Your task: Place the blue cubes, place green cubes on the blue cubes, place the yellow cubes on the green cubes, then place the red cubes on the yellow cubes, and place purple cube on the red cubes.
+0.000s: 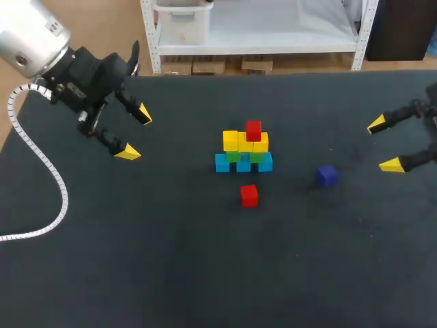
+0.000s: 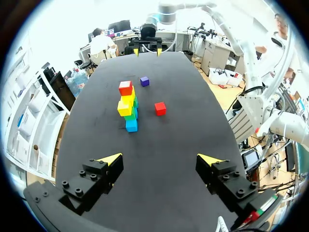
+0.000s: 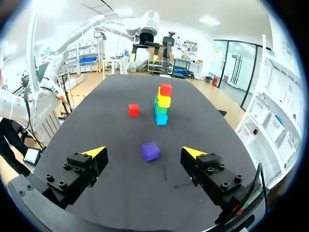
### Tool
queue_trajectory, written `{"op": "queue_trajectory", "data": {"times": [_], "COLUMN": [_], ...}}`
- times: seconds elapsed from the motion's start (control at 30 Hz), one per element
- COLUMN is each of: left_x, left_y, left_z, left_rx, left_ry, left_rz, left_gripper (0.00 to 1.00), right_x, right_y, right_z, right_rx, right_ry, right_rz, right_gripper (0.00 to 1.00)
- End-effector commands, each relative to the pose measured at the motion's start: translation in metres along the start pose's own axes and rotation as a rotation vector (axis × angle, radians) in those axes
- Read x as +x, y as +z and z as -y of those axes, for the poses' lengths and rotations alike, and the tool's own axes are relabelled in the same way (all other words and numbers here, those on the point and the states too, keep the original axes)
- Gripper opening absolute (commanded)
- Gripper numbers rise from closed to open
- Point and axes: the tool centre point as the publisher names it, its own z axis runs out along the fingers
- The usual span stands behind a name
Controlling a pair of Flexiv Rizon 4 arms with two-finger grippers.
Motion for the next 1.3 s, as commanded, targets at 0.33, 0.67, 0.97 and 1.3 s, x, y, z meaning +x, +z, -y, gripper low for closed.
{"op": "queue_trajectory", "data": {"times": [0.33, 0.67, 0.97, 1.3], "left_x": [-0.005, -0.039, -0.081, -0.109], "left_y": [0.007, 0.047, 0.105, 0.173], "left_z": [0.004, 0.049, 0.078, 0.062], "left_rx": [-0.004, -0.047, -0.094, -0.063], "left_ry": [0.019, -0.042, -0.109, -0.098], "left_rz": [-0.004, -0.036, -0.049, -0.068], "left_gripper": [1.0, 1.0, 1.0, 1.0], "right_x": [0.002, 0.002, 0.002, 0.002], "right_y": [-0.004, -0.004, -0.004, -0.004], "right_z": [0.005, 0.005, 0.005, 0.005], "right_rx": [-0.006, -0.006, -0.006, -0.006], "right_ry": [-0.015, -0.015, -0.015, -0.015], "right_rz": [-0.001, -0.001, -0.001, -0.001], "right_gripper": [1.0, 1.0, 1.0, 1.0]}}
